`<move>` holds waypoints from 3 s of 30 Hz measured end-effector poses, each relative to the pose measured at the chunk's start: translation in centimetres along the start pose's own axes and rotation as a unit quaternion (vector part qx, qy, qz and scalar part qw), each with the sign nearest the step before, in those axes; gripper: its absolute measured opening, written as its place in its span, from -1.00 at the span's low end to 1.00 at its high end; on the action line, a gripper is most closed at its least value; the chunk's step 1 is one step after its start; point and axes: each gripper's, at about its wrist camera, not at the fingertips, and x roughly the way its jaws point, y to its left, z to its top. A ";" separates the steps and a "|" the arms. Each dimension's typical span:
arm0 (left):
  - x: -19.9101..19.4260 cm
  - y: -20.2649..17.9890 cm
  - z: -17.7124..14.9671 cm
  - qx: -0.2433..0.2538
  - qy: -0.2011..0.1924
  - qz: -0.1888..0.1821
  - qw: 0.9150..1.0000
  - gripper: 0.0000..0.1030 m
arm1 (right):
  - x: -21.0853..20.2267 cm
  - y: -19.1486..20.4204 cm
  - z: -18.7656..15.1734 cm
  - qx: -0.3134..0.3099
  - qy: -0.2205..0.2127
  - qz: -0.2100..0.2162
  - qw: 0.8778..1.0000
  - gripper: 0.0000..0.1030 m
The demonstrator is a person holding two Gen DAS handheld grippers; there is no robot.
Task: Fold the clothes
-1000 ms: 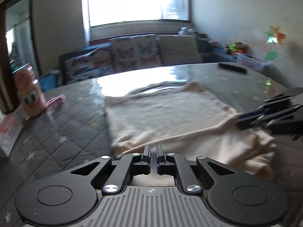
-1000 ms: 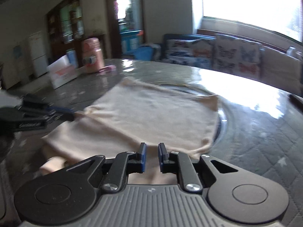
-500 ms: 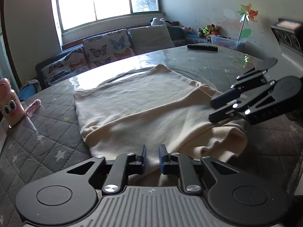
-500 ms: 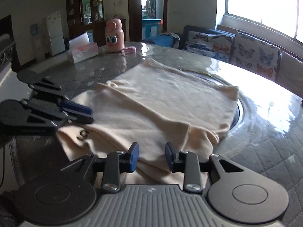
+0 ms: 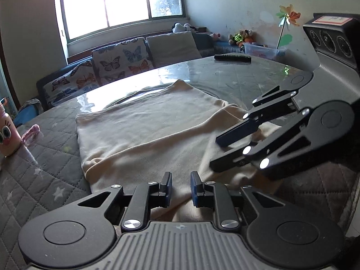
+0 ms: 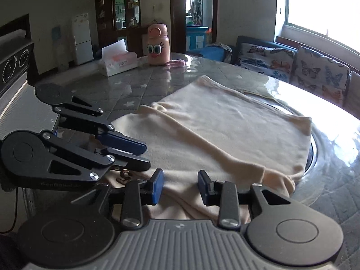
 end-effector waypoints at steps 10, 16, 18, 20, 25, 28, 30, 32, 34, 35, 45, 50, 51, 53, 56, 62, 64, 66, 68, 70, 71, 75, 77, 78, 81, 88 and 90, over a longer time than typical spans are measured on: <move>-4.4 1.6 -1.4 0.002 -0.014 0.022 1.000 -0.39 | -2.7 -2.7 -2.1 0.049 0.003 -0.029 0.998 -0.30; -5.5 0.1 -3.0 0.066 -0.013 0.021 0.998 -0.23 | -3.6 -2.9 -2.3 0.050 0.004 -0.027 0.998 -0.30; -5.1 -0.6 -3.2 0.086 -0.014 0.019 0.996 -0.23 | -4.2 -2.9 -2.0 0.049 0.001 -0.024 0.999 -0.26; -4.6 -1.2 -3.2 0.095 -0.020 0.013 0.995 -0.23 | -4.7 -2.9 -1.8 0.043 -0.001 -0.022 0.999 -0.13; -3.4 -2.7 -3.3 0.134 -0.035 0.001 0.990 -0.42 | -6.3 -2.3 -1.8 0.005 0.003 -0.022 1.000 -0.02; -3.2 -2.7 -3.1 0.134 -0.041 0.000 0.990 -0.69 | -6.7 -1.9 -2.1 -0.013 0.007 -0.022 1.000 0.16; -3.2 -2.0 -2.5 0.116 -0.047 0.000 0.992 -0.79 | -6.8 -1.4 -2.4 -0.028 0.013 -0.019 0.999 0.19; -3.2 -1.2 -1.5 0.096 -0.053 0.002 0.994 -0.81 | -6.6 -0.8 -2.7 -0.049 0.015 -0.016 0.999 0.37; -3.0 -0.5 -0.5 0.078 -0.056 0.003 0.995 -0.83 | -6.3 0.0 -2.8 -0.078 0.011 -0.019 0.997 0.41; -2.8 -0.2 0.0 0.072 -0.055 0.005 0.996 -0.83 | -6.1 0.3 -2.7 -0.088 0.008 -0.021 0.996 0.41; -2.2 1.2 1.2 0.044 -0.057 -0.003 0.997 -0.82 | -2.0 0.3 -1.5 -0.095 0.020 -0.019 0.995 -0.36; -3.0 1.0 -0.5 0.053 -0.053 0.007 0.997 -0.53 | -2.2 -1.1 -0.8 -0.053 0.015 -0.013 0.998 -0.70; -3.2 1.1 -0.9 0.054 -0.051 0.011 0.997 -0.45 | -2.4 -1.2 -0.6 -0.048 0.012 -0.012 0.999 -0.72; -3.4 1.0 -1.6 0.059 -0.046 0.017 0.997 -0.37 | -2.6 -1.4 -0.2 -0.041 0.007 -0.011 0.999 -0.74; -3.4 0.6 -2.5 0.080 -0.041 0.029 0.996 -0.23 | -2.7 -1.6 0.4 -0.038 0.002 -0.014 0.999 -0.76; -2.4 0.2 -3.4 0.115 -0.029 0.056 0.991 -0.22 | -3.0 -1.6 1.2 -0.029 -0.012 -0.021 0.999 -0.79; -2.1 0.5 -3.6 0.118 -0.027 0.062 0.991 -0.62 | -3.0 -1.7 1.2 -0.024 -0.015 -0.024 0.999 -0.80; -2.1 0.7 -3.7 0.115 -0.028 0.063 0.991 -0.76 | -3.2 -1.7 1.0 -0.020 -0.019 -0.028 0.999 -0.81; -2.9 0.8 -3.5 0.115 -0.039 0.065 0.990 -0.85 | -3.5 -1.5 0.9 -0.018 -0.025 -0.029 0.999 -0.82; -4.0 0.8 -3.1 0.112 -0.052 0.066 0.990 -0.87 | -4.0 -1.4 0.9 -0.018 -0.032 -0.030 0.999 -0.83; -4.7 0.8 -2.9 0.110 -0.058 0.065 0.990 -0.88 | -4.4 -1.3 0.9 -0.018 -0.037 -0.029 0.999 -0.83; -7.7 0.5 -2.3 0.099 -0.081 0.055 0.990 -0.88 | -6.4 -0.8 0.9 -0.021 -0.055 -0.022 0.998 -0.83; -9.3 0.1 -2.4 0.096 -0.086 0.048 0.990 -0.88 | -7.8 -0.3 0.7 -0.026 -0.065 -0.016 0.997 -0.83; -10.1 -0.1 -2.4 0.095 -0.089 0.045 0.990 -0.88 | -8.5 0.0 0.6 -0.028 -0.068 -0.014 0.997 -0.83; -12.8 -0.8 -2.6 0.090 -0.094 0.034 0.991 -0.88 | -10.8 1.1 0.2 -0.038 -0.078 -0.006 0.996 -0.83; -16.3 -1.1 -2.7 0.066 -0.113 0.027 0.991 -0.88 | -14.9 3.8 0.2 -0.064 -0.091 0.016 0.994 -0.83; -15.5 -0.5 -2.3 0.058 -0.109 0.032 0.992 -0.88 | -14.6 3.9 0.6 -0.071 -0.089 0.015 0.993 -0.83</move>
